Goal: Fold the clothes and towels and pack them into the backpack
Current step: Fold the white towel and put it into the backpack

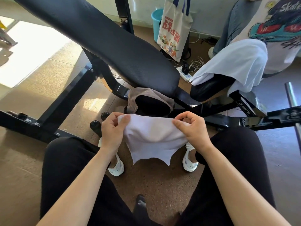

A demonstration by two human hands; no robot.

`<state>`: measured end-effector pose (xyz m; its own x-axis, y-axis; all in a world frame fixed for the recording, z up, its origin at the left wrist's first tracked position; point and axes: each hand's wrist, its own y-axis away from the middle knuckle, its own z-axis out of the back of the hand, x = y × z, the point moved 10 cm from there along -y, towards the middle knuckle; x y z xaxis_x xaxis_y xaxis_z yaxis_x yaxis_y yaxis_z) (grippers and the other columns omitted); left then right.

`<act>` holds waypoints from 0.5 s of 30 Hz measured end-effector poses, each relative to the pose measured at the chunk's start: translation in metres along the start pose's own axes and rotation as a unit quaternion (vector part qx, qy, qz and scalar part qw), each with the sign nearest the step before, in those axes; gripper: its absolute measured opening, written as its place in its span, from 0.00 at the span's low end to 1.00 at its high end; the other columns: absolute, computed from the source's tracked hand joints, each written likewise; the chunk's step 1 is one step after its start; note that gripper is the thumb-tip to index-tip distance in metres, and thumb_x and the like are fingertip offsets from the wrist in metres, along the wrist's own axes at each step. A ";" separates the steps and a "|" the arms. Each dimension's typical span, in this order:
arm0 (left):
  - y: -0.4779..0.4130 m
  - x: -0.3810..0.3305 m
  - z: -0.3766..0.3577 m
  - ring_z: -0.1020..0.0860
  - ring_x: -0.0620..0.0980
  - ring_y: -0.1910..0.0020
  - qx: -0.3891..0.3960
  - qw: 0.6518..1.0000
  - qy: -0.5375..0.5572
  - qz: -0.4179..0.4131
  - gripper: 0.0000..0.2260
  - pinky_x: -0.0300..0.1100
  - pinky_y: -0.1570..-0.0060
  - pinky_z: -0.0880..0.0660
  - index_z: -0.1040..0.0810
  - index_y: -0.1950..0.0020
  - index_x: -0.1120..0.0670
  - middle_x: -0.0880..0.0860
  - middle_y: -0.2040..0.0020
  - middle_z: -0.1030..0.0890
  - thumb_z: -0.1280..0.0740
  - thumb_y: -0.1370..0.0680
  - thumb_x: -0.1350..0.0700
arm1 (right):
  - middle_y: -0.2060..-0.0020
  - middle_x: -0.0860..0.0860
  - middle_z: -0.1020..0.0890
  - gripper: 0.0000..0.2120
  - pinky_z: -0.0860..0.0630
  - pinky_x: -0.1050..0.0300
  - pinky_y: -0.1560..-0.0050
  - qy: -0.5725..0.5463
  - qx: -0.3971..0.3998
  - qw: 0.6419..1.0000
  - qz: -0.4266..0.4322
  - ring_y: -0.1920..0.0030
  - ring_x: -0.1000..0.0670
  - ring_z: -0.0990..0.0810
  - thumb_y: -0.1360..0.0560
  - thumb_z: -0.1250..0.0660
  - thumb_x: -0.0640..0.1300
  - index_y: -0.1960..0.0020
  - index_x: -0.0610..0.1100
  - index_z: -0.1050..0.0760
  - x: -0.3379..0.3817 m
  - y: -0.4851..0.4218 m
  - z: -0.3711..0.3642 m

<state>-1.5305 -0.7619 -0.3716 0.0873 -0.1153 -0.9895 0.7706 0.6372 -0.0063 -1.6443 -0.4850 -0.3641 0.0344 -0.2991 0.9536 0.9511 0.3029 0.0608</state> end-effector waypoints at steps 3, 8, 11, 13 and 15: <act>0.009 -0.018 -0.027 0.21 0.40 0.60 0.094 0.994 -0.011 -0.050 0.06 0.33 0.60 0.25 0.18 0.55 0.47 0.39 0.62 0.19 0.29 0.20 0.57 | 0.73 0.52 0.30 0.15 0.35 0.63 0.68 0.016 0.087 0.996 0.006 0.72 0.56 0.34 0.27 0.22 0.45 0.42 0.48 0.19 0.011 0.003 -0.028; 0.024 -0.035 -0.065 0.17 0.49 0.57 0.242 0.965 0.004 -0.103 0.04 0.38 0.57 0.22 0.15 0.51 0.50 0.47 0.57 0.15 0.29 0.20 0.56 | 0.42 0.59 0.19 0.31 0.22 0.59 0.40 0.089 0.202 0.974 0.058 0.41 0.60 0.20 0.29 0.21 0.52 0.28 0.57 0.26 0.037 0.003 -0.068; 0.024 -0.032 -0.069 0.18 0.51 0.57 0.242 0.965 0.019 -0.099 0.03 0.39 0.58 0.22 0.16 0.50 0.51 0.52 0.56 0.15 0.29 0.21 0.54 | 0.53 0.53 0.14 0.14 0.19 0.58 0.48 0.092 0.255 0.960 0.063 0.50 0.57 0.16 0.25 0.24 0.48 0.40 0.50 0.17 0.044 0.009 -0.082; 0.024 -0.025 -0.070 0.20 0.46 0.59 0.242 0.965 0.018 -0.096 0.05 0.35 0.61 0.24 0.19 0.49 0.50 0.48 0.58 0.18 0.28 0.22 0.52 | 0.62 0.47 0.15 0.07 0.22 0.59 0.60 0.091 0.235 0.965 0.069 0.62 0.56 0.19 0.23 0.26 0.48 0.51 0.45 0.15 0.049 0.009 -0.079; 0.026 -0.015 -0.073 0.22 0.44 0.62 0.268 0.960 0.010 -0.084 0.10 0.35 0.64 0.26 0.22 0.46 0.51 0.46 0.59 0.20 0.27 0.23 0.48 | 0.63 0.44 0.16 0.08 0.25 0.58 0.61 0.074 0.203 0.973 0.076 0.63 0.55 0.22 0.22 0.27 0.46 0.54 0.42 0.16 0.054 0.006 -0.070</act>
<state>-1.5582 -0.6883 -0.3679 -0.0741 -0.1631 -0.9838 0.9872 0.1276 -0.0956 -1.6154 -0.5624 -0.3333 0.2382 -0.3402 0.9097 0.7322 0.6783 0.0619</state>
